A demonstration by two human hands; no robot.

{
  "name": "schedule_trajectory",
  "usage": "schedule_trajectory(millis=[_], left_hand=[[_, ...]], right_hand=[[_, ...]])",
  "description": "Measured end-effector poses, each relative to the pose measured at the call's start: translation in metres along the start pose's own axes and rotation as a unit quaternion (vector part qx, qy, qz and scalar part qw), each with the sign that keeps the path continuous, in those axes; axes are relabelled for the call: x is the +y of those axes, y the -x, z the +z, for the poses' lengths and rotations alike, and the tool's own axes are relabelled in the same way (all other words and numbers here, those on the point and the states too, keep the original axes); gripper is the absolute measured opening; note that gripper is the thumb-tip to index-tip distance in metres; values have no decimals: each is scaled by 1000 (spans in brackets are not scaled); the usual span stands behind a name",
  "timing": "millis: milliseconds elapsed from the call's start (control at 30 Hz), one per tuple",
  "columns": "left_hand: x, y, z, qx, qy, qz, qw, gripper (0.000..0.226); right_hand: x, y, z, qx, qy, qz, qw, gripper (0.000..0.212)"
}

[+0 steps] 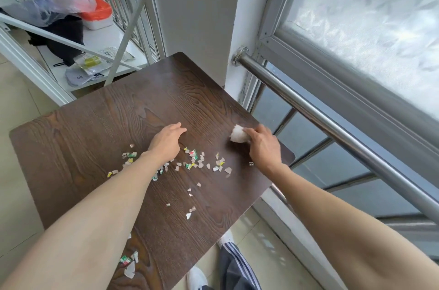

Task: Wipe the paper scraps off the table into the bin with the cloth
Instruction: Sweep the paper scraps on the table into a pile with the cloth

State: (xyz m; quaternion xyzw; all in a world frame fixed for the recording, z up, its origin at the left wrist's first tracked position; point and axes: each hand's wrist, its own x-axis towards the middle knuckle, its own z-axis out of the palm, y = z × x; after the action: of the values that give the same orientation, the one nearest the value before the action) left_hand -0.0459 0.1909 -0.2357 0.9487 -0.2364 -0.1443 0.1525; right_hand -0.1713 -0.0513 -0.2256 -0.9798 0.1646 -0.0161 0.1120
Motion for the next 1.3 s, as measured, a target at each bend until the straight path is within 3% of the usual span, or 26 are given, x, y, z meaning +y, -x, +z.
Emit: schedule_trajectory(millis=[100, 200, 433, 700, 800, 900, 1000, 1100, 1300], left_hand=[[1, -2, -1, -4, -5, 2, 1000, 65], [0, -4, -3, -10, -2, 5, 1000, 65], [-6, -6, 0, -16, 3, 17, 1000, 68], [-13, -7, -4, -33, 27, 25, 999, 65], [-23, -3, -6, -39, 48, 31, 998, 66], [-40, 6, -8, -15, 59, 35, 998, 60], [-65, 25, -16, 45, 61, 5, 997, 52], [-101, 45, -21, 94, 55, -53, 993, 49], [-154, 91, -17, 131, 20, -171, 976, 50]], right_hand=[[17, 24, 2, -40, -13, 73, 996, 54], [-6, 39, 12, -20, -42, 109, 993, 59], [-101, 61, 38, -21, -104, 99, 989, 53], [-173, 69, 46, -116, -161, 26, 980, 67], [-173, 64, 42, -119, -190, 10, 974, 51], [-150, 52, 29, -70, -216, 33, 973, 47], [-120, 29, 19, -43, -189, 93, 977, 49], [-114, 11, 26, -51, -187, 146, 970, 36], [-150, 12, 51, -51, -122, 87, 987, 55]])
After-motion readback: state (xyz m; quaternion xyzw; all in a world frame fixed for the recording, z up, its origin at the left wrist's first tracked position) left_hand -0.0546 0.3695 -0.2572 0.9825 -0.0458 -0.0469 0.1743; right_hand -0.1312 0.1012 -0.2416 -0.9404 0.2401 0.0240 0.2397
